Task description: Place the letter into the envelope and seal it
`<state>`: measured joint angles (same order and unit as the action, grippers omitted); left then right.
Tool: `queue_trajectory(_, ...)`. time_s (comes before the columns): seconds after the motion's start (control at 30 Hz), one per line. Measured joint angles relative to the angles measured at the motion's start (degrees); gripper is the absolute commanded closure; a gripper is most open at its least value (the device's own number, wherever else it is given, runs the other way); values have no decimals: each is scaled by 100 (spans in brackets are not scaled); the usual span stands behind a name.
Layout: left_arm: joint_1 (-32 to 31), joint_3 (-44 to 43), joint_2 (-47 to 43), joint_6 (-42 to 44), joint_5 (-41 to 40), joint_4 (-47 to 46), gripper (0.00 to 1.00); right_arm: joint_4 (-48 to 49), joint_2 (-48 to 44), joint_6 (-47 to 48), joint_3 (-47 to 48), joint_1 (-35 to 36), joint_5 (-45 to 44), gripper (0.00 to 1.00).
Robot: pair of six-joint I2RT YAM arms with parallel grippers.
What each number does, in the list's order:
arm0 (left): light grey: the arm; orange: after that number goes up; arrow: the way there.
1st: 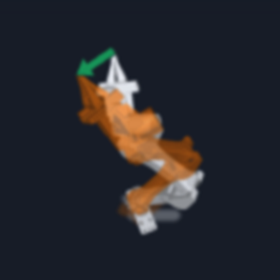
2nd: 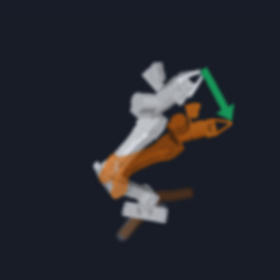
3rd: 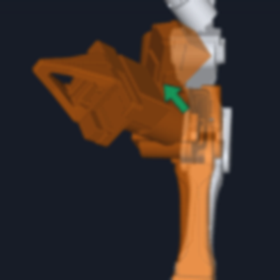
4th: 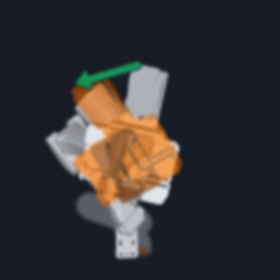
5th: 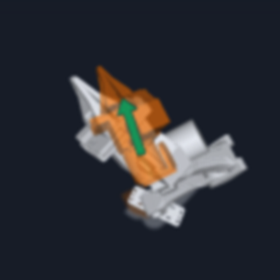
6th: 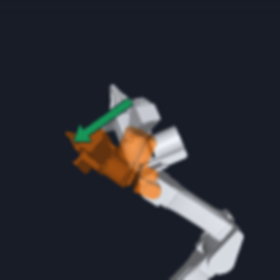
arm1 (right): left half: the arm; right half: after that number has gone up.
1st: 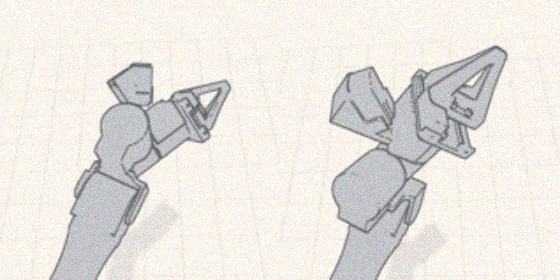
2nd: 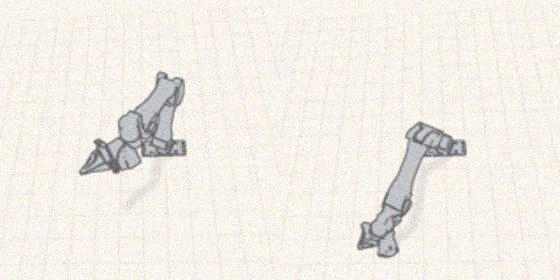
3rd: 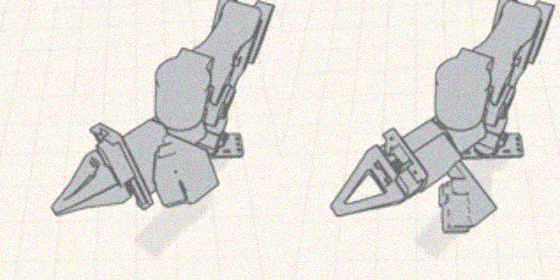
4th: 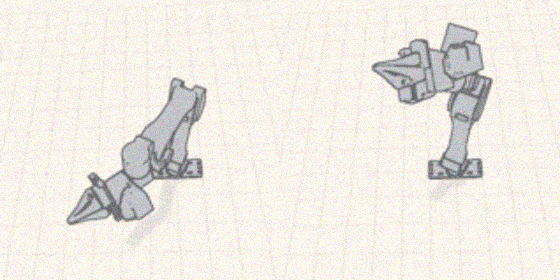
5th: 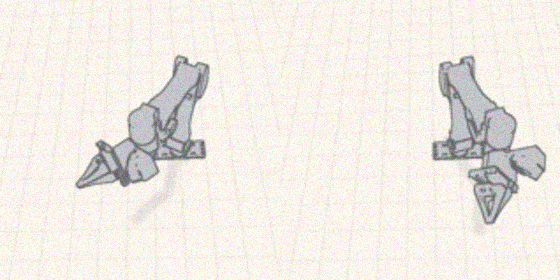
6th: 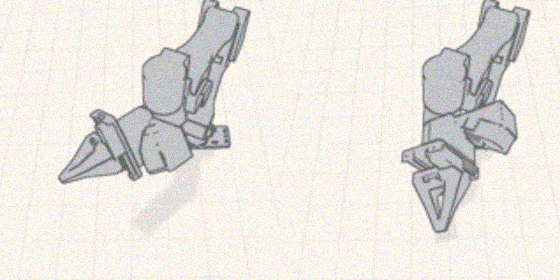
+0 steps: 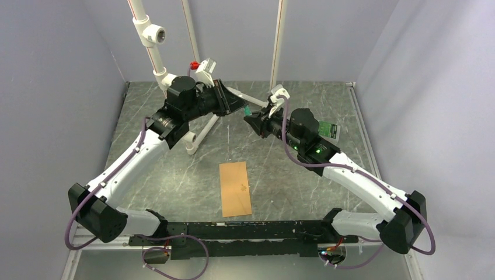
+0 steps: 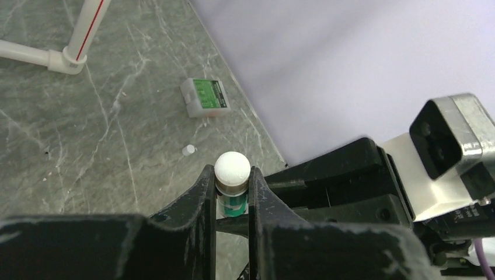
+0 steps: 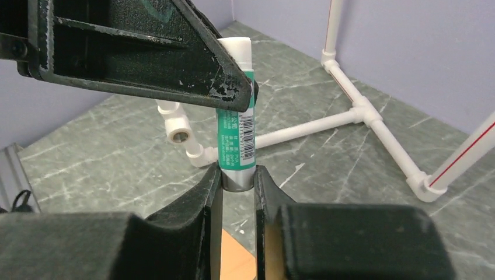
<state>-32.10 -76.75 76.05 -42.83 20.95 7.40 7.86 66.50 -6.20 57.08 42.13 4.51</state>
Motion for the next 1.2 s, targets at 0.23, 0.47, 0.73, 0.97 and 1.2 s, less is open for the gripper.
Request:
queue_trajectory(0.23, -11, 0, -35, 629, 811, -4, 97, -555, -378, -186, 42, -136, 426, 21)
queue_trajectory(0.47, -13, 85, -385, 979, 2743, -640, 98, -422, -1351, -1108, -85, -407, 2090, 42)
queue_trajectory(0.73, -17, 131, -640, 807, 4024, -1786, 98, 337, -1086, -2004, -273, -446, 3810, 61)
queue_trajectory(0.97, -31, 184, -632, 509, 4376, -2356, 98, 741, -857, -2260, -278, -466, 4371, 66)
queue_trajectory(1.2, -28, 291, -636, 424, 4315, -2531, 98, 1241, -684, -2588, -278, -466, 4817, 51)
